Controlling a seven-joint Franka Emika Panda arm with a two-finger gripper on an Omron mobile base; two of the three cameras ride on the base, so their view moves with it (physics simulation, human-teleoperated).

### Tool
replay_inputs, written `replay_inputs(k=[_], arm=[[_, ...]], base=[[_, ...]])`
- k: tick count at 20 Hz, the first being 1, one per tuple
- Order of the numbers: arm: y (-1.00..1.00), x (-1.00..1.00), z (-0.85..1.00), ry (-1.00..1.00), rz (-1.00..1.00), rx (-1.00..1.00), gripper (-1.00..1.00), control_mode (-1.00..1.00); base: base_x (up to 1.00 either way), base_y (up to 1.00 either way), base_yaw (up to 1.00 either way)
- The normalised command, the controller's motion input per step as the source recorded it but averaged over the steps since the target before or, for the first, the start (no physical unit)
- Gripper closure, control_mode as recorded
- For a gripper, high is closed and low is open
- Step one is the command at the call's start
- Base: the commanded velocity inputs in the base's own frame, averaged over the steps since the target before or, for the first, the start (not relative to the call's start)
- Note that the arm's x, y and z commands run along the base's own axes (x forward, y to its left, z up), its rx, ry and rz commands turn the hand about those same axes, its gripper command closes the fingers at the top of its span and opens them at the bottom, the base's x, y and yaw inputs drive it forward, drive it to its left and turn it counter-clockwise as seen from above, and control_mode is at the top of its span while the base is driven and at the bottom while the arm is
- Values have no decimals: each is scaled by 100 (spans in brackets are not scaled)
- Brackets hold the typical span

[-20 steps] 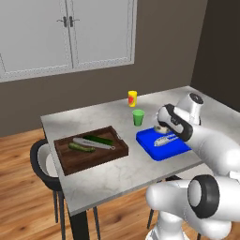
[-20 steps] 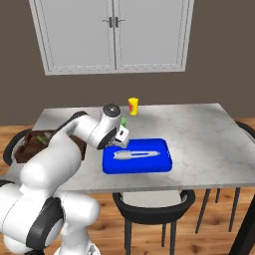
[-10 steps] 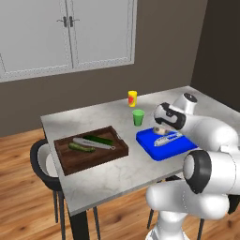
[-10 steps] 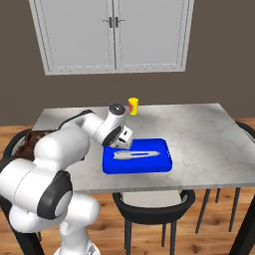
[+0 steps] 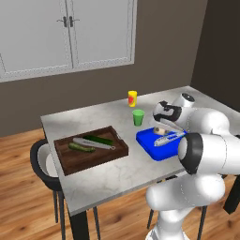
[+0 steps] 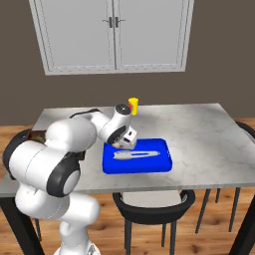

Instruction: Gather the cucumber and squash from the fridge and place them on a tray on the dining counter. Then gather the steak and chicken drumstick from the fridge and place them on the other tray.

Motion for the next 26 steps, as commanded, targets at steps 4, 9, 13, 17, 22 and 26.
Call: replay_inputs(k=[4, 9, 13, 17, 22, 26], arm=[[-3, 20, -21, 0, 0, 0, 100, -100], [0, 27, -19, 0, 0, 0, 100, -100], [0, 31, -12, 0, 0, 0, 100, -100], [0, 28, -4, 0, 0, 0, 100, -100], [0, 17, -18, 0, 0, 0, 100, -100], [0, 13, -34, 3, 0, 0, 100, -100]], base=[[0, 0, 0], [0, 0, 0], [0, 0, 0], [0, 0, 0], [0, 0, 0], [0, 0, 0]])
